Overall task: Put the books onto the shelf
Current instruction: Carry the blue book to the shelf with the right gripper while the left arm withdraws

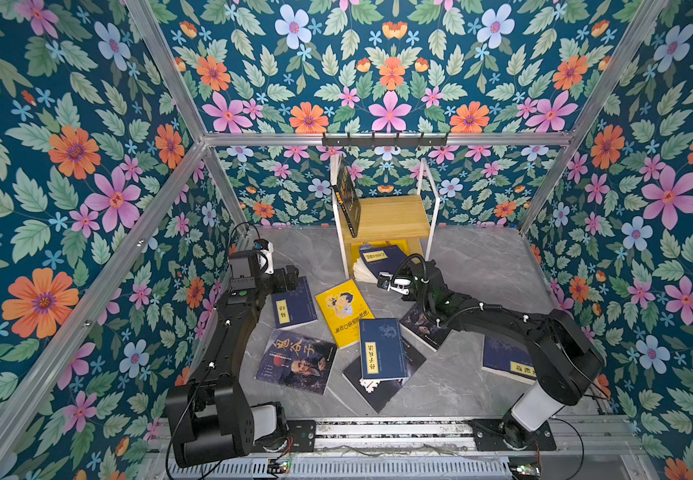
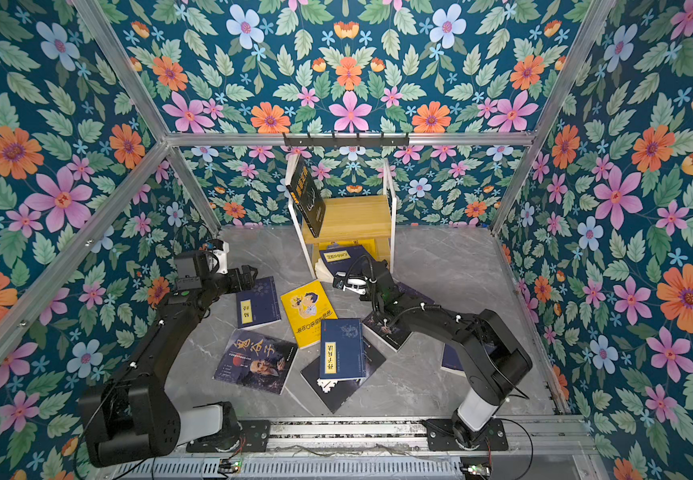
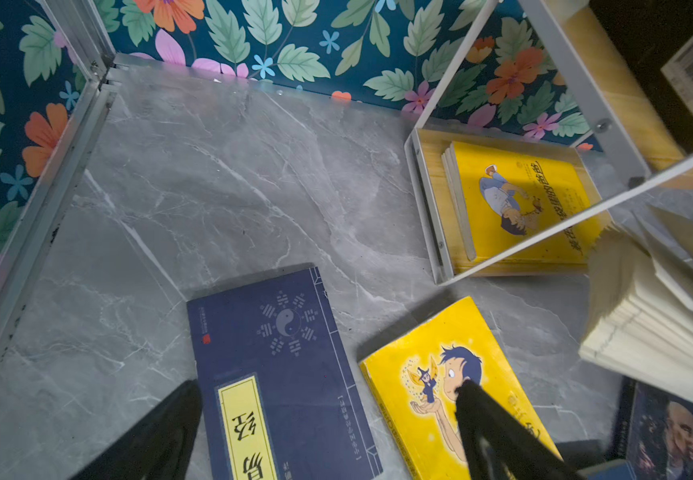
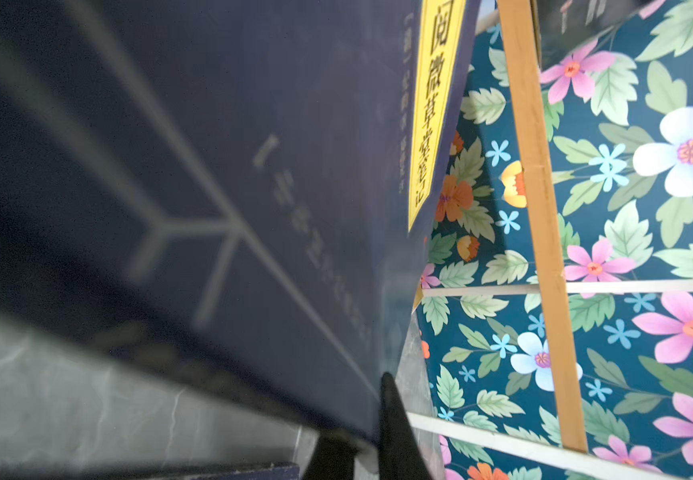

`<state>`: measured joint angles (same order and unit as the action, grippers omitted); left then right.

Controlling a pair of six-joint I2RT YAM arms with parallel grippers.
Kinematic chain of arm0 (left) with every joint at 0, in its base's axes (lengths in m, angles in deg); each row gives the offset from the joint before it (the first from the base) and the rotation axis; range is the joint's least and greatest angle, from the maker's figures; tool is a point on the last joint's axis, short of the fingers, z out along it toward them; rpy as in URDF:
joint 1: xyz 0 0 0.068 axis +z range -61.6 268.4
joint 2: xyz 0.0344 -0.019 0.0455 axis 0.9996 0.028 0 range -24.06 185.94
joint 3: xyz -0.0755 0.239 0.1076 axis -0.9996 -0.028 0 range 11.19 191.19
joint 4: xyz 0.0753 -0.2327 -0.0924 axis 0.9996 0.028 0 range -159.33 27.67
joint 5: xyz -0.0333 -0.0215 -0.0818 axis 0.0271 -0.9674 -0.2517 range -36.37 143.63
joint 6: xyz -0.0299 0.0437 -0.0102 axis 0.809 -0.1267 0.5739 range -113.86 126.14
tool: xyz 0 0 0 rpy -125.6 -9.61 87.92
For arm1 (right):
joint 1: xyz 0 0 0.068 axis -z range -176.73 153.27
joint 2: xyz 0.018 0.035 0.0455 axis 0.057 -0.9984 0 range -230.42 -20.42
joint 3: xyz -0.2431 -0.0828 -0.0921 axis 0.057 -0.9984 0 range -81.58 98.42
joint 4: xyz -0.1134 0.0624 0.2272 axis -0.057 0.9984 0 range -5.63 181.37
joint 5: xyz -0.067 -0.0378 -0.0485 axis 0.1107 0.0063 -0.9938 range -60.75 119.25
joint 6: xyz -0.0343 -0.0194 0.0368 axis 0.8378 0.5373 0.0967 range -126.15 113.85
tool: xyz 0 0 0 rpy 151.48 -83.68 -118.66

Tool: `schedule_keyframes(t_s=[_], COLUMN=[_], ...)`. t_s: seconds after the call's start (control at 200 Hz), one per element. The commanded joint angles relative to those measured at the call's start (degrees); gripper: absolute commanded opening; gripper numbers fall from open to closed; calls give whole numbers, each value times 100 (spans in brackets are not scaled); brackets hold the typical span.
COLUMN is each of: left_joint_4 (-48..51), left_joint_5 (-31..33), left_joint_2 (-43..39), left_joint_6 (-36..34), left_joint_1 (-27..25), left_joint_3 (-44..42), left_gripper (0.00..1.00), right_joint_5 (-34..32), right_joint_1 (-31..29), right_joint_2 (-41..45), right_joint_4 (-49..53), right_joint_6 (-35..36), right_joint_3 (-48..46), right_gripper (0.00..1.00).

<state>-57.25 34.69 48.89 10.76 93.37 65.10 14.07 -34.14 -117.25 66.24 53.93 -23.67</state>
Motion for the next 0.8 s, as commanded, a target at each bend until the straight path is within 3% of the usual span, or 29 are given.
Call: schedule_keyframes(t_s=[0.0, 0.445, 0.795], left_joint_4=[-166, -138, -141], left_joint_5=[124, 127, 23], left_joint_2=[-17, -87, -101], left_joint_6=[83, -5, 29], left_joint_1=[4, 4, 3], left_joint_3=[74, 53, 63], left_gripper=[98, 100, 100], right_joint_5=[-358, -1520, -1682], right_joint_1=[52, 67, 93], right_joint_2=[-213, -1250, -1855], right_joint_4=[-69, -918, -257], right_joint_6=[-372, 25, -402], right_joint_3=[263, 1097, 1609], right_gripper=[0, 0, 0])
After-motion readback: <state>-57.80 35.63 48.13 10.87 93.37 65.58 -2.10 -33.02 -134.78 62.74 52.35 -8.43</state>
